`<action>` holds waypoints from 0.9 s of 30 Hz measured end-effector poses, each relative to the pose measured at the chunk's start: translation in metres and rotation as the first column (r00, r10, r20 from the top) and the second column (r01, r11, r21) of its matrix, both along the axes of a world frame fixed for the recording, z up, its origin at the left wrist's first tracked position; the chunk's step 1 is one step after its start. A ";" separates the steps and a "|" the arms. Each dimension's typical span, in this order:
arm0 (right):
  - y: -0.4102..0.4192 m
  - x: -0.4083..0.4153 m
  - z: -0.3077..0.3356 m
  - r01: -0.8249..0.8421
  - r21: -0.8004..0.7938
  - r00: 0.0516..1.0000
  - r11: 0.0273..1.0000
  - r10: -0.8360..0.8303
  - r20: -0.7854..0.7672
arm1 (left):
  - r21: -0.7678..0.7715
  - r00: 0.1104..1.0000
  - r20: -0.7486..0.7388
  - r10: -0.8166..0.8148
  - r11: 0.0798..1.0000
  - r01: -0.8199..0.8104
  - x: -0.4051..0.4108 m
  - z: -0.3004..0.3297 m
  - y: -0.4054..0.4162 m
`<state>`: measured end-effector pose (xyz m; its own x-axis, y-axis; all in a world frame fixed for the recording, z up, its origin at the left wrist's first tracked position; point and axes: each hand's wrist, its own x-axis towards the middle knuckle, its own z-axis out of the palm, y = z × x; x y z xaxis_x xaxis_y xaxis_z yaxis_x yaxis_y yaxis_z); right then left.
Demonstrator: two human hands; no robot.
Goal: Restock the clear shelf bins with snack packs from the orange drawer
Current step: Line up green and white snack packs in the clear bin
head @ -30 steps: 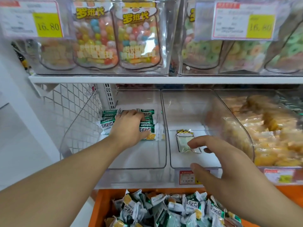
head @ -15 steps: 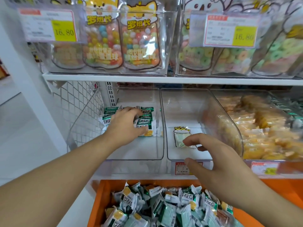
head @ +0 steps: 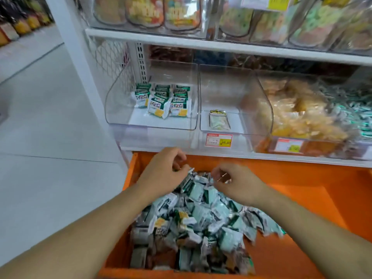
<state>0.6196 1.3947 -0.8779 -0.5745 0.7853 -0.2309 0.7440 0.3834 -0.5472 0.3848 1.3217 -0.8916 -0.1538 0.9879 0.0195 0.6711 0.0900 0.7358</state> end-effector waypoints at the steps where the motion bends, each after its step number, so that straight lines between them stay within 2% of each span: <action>1: 0.000 0.002 -0.015 -0.006 -0.043 0.998 0.999 0.008 0.057 | -0.071 1.000 0.012 0.000 0.997 0.001 0.002 -0.015 -0.004; 4: 0.005 0.004 -0.057 -0.025 -0.127 0.980 0.992 0.050 0.194 | -0.262 0.999 -0.040 -0.037 0.965 0.025 0.003 -0.064 -0.003; 6: 0.012 0.004 -0.083 -0.039 -0.128 0.962 0.991 0.072 0.265 | -0.319 0.995 -0.083 -0.054 0.947 0.024 0.000 -0.091 0.006; 13: 0.033 0.002 -0.156 -0.011 -0.091 0.951 0.996 0.038 0.308 | -0.316 0.949 -0.303 -0.085 0.949 -0.016 -0.010 -0.149 0.069; 17: 0.030 -0.006 -0.176 -0.015 0.031 0.949 0.999 0.004 0.315 | -0.277 0.896 -0.395 -0.203 0.956 0.095 -0.013 -0.168 0.076; 19: 0.028 -0.007 -0.179 0.028 0.027 0.961 0.999 -0.034 0.276 | -0.209 0.902 -0.398 -0.168 0.974 0.089 -0.011 -0.167 0.072; 22: 0.027 -0.007 -0.173 0.096 -0.059 0.975 0.994 -0.082 0.208 | -0.145 0.920 -0.365 -0.144 0.985 0.097 -0.006 -0.157 0.063; 27: 0.027 -0.005 -0.132 0.233 -0.189 0.969 0.954 -0.213 0.123 | -0.129 0.971 -0.193 -0.141 0.985 0.117 -0.003 -0.127 0.042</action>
<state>0.6150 1.4219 -1.0102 -0.3561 0.8221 -0.4442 0.8526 0.0913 -0.5145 0.3819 1.3633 -1.0182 -0.0298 0.9964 -0.0789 0.8157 0.0699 0.5742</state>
